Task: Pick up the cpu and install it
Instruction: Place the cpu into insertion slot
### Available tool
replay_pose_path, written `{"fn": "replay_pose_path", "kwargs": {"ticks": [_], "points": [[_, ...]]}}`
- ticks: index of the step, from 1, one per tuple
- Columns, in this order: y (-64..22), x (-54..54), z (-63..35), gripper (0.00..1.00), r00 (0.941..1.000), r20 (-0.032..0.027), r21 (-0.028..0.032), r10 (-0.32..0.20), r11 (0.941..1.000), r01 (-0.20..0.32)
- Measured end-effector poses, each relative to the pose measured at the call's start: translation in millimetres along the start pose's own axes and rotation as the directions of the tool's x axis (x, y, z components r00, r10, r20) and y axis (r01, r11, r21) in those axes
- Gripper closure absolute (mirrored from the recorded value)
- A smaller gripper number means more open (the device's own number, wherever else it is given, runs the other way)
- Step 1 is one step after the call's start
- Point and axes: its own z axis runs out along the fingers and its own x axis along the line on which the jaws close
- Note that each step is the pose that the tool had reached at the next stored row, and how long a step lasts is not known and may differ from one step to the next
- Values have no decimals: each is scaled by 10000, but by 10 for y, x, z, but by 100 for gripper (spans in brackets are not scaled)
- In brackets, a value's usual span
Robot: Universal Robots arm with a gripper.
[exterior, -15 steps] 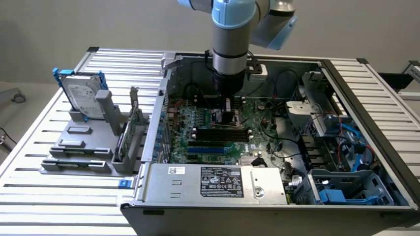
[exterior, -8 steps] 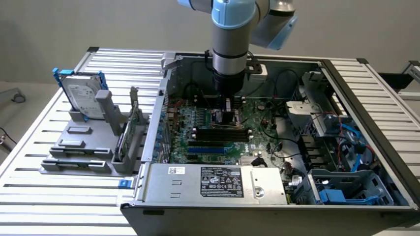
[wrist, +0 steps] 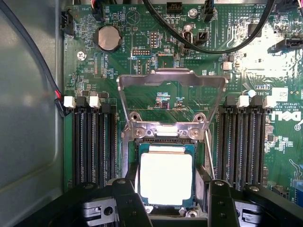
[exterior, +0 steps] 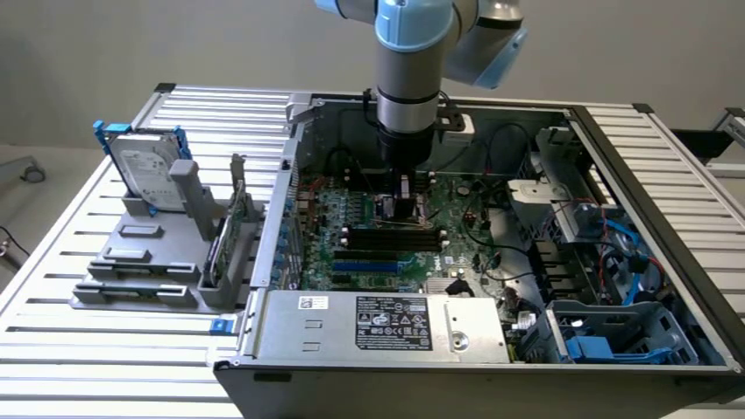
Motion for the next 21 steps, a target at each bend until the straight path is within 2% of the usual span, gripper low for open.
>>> {"fn": "replay_pose_path", "kwargs": {"ticks": [8, 10, 11, 12, 21], "points": [[-1, 0, 3, 45, 10000, -1, -2, 0, 10000, 0], [1, 4, 11, 44, 10000, -26, -11, 1, 10000, -1], [0, 3, 9, 44, 10000, -18, -8, 1, 10000, -1], [-1, 1, 5, 38, 10000, -5, -3, 1, 10000, -1], [1, 1, -34, 38, 10000, -2, 0, 1, 10000, -1]]}}
